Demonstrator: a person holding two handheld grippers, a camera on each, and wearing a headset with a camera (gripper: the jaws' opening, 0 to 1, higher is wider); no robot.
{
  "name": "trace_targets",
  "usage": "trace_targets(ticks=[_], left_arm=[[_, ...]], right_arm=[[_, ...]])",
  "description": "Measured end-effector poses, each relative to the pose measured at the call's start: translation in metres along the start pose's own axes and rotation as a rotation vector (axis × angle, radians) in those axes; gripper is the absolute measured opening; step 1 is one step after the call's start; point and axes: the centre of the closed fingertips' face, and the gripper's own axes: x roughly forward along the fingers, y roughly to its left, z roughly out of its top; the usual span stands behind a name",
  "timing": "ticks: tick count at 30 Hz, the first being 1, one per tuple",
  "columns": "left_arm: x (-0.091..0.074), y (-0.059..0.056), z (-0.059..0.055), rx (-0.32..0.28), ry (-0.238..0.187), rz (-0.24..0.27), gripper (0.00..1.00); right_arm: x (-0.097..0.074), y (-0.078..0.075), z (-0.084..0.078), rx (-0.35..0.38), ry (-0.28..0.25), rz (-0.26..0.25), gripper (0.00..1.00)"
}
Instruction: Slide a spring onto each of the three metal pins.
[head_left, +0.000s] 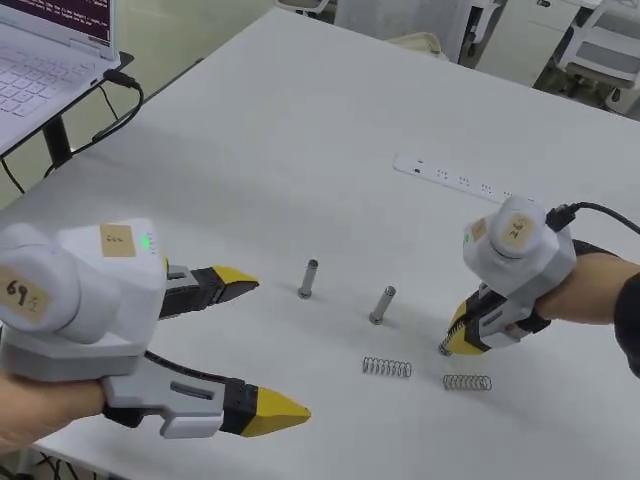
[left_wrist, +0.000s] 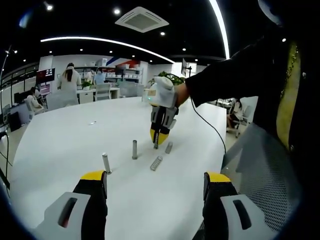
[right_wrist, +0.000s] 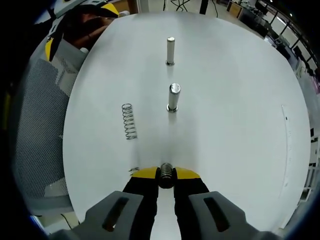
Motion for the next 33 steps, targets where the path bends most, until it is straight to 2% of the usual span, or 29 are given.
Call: trace_targets(ticks=[10, 19, 27, 33], left_arm=[[0.001, -0.001, -0.001, -0.003, -0.002, 0.0, 0.76], [0.001, -0.001, -0.001, -0.004, 0.0, -0.002, 0.75], [0.001, -0.003, 0.0, -0.001, 0.003, -0.006, 0.75], [0.002, -0.004, 0.002, 0.003, 0.004, -0.009, 0.75]], right_arm=[[0.001, 0.0, 0.001, 0.01, -0.01, -0.007, 0.09], [-0.001, -0.001, 0.001, 0.032, -0.028, -0.014, 0.16], [-0.012, -0.004, -0.008, 0.067, -0.053, -0.027, 0.17], [-0.018, 0.0, -0.014, 0.086, -0.065, -0.03, 0.17]])
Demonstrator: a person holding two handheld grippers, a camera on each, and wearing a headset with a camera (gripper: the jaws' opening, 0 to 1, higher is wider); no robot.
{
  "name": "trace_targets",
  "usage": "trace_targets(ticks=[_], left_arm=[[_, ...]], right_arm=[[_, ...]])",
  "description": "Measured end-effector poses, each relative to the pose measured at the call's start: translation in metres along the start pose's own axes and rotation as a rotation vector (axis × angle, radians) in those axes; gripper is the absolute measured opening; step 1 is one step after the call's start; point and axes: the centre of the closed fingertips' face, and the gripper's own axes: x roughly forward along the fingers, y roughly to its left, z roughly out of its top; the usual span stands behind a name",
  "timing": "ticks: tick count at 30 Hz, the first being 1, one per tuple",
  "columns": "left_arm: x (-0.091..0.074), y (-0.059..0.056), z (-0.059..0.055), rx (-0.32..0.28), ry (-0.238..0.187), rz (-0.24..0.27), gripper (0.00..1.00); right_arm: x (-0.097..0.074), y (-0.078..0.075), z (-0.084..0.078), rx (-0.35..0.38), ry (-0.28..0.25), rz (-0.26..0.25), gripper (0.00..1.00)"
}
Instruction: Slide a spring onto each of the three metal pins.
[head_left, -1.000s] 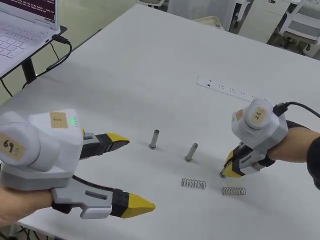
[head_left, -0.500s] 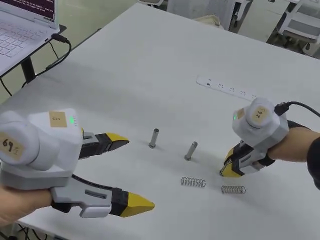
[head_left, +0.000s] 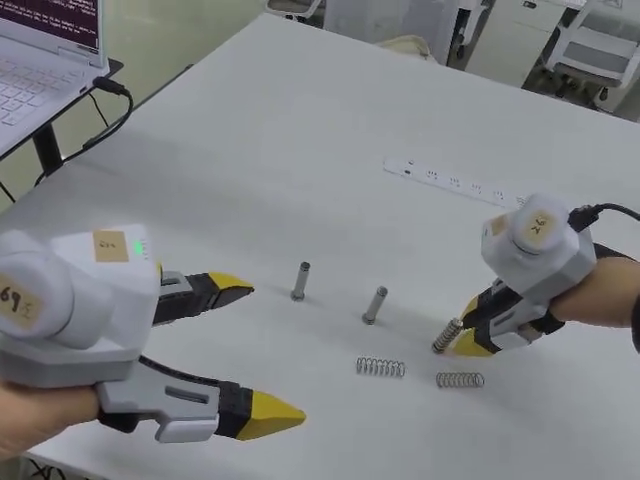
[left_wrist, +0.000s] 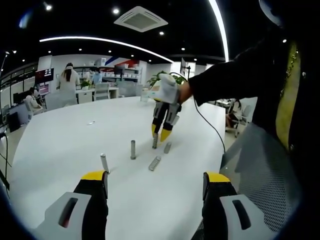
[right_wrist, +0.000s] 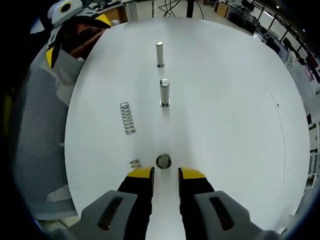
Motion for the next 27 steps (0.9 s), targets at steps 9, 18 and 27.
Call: trace_targets(ticks=[9, 18, 27], left_arm=[[-0.001, -0.003, 0.001, 0.005, 0.009, -0.003, 0.74], [0.0, -0.006, 0.001, 0.01, 0.016, -0.007, 0.73], [-0.001, -0.006, 0.002, 0.01, 0.017, -0.003, 0.72]], right_arm=[[-0.005, 0.008, -0.011, 0.021, -0.011, 0.007, 0.17], [-0.004, 0.02, -0.021, 0.019, -0.018, 0.029, 0.17], [0.005, 0.027, -0.027, 0.001, -0.012, 0.05, 0.16]])
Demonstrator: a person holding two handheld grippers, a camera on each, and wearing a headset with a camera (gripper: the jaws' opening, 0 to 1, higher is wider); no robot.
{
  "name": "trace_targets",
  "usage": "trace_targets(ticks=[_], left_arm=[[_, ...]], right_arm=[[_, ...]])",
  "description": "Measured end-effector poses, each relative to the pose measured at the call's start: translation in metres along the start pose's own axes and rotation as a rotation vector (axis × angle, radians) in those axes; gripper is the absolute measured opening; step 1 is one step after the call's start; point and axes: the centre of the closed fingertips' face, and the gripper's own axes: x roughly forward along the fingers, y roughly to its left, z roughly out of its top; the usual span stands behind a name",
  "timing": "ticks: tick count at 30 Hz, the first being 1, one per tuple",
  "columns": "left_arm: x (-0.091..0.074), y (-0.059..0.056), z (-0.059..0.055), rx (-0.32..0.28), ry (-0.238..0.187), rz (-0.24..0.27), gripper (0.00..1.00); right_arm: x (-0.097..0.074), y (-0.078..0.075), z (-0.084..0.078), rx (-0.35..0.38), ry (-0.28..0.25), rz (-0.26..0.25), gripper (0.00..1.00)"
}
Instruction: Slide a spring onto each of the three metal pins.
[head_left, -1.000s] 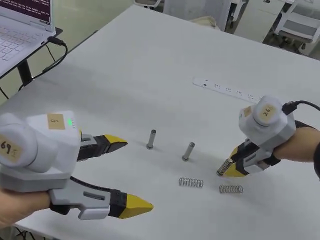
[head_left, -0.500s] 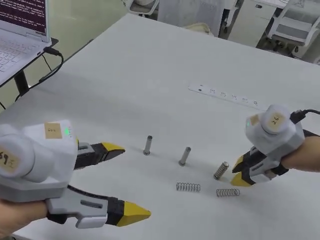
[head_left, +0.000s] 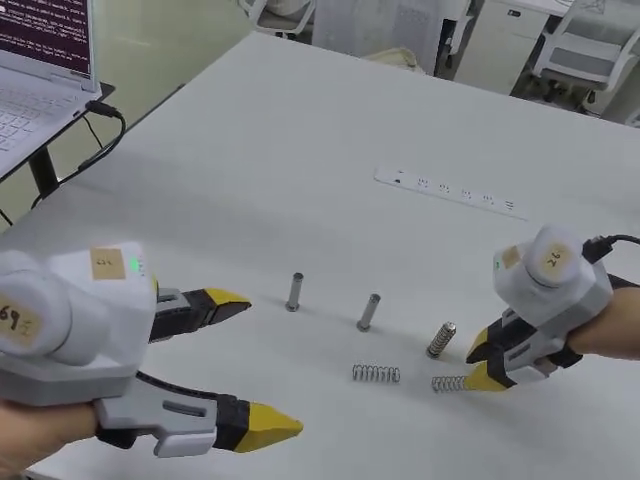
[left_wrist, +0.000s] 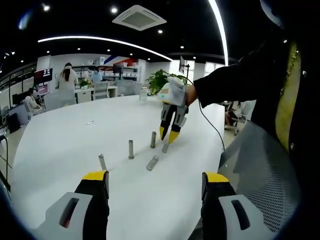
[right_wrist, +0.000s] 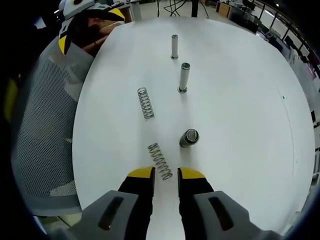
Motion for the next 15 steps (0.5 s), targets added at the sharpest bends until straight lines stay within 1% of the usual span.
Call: trace_targets(ticks=[5, 12, 15], left_arm=[[-0.001, 0.0, -0.001, -0.004, 0.001, 0.003, 0.72], [-0.001, 0.001, -0.001, -0.009, -0.001, 0.006, 0.71], [-0.001, 0.002, -0.001, -0.012, -0.003, 0.007, 0.71]], right_arm=[[0.006, 0.001, -0.007, -0.009, 0.017, 0.003, 0.15], [0.01, 0.001, -0.007, -0.014, 0.011, 0.009, 0.14], [0.013, 0.002, -0.01, -0.032, 0.024, 0.008, 0.13]])
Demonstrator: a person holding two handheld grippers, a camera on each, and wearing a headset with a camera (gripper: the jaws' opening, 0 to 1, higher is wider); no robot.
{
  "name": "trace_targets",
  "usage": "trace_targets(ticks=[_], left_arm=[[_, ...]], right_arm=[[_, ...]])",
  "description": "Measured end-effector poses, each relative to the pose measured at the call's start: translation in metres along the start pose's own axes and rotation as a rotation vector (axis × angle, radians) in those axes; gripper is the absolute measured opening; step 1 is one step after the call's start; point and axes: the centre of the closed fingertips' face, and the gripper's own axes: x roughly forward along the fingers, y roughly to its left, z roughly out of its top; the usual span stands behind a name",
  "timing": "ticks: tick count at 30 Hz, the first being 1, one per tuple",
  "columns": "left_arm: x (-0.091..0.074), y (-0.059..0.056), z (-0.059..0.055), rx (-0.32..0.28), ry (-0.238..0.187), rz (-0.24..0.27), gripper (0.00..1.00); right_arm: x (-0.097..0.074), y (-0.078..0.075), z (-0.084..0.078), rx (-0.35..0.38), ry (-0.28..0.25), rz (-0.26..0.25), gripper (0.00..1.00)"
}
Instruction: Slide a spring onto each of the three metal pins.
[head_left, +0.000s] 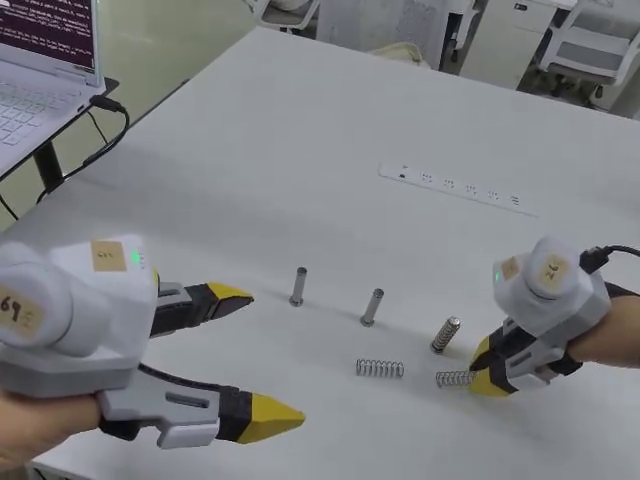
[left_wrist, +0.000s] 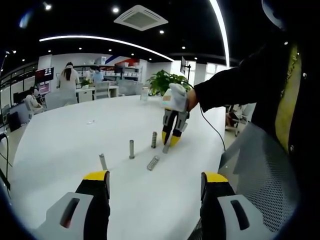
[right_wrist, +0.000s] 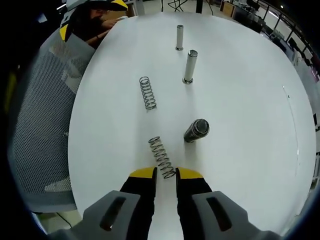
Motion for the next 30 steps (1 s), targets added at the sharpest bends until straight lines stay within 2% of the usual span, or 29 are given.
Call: trace_targets(ticks=[9, 17, 30], left_arm=[[0.0, 0.002, 0.0, -0.004, -0.004, 0.004, 0.7], [0.0, 0.001, 0.0, -0.005, -0.006, 0.002, 0.69], [0.005, -0.012, 0.004, 0.01, -0.005, -0.035, 0.67]], right_arm=[[0.0, -0.002, 0.0, -0.065, 0.005, -0.028, 0.1], [-0.002, 0.001, -0.001, -0.084, 0.007, -0.033, 0.1], [-0.014, 0.015, 0.005, -0.073, -0.006, -0.036, 0.09]])
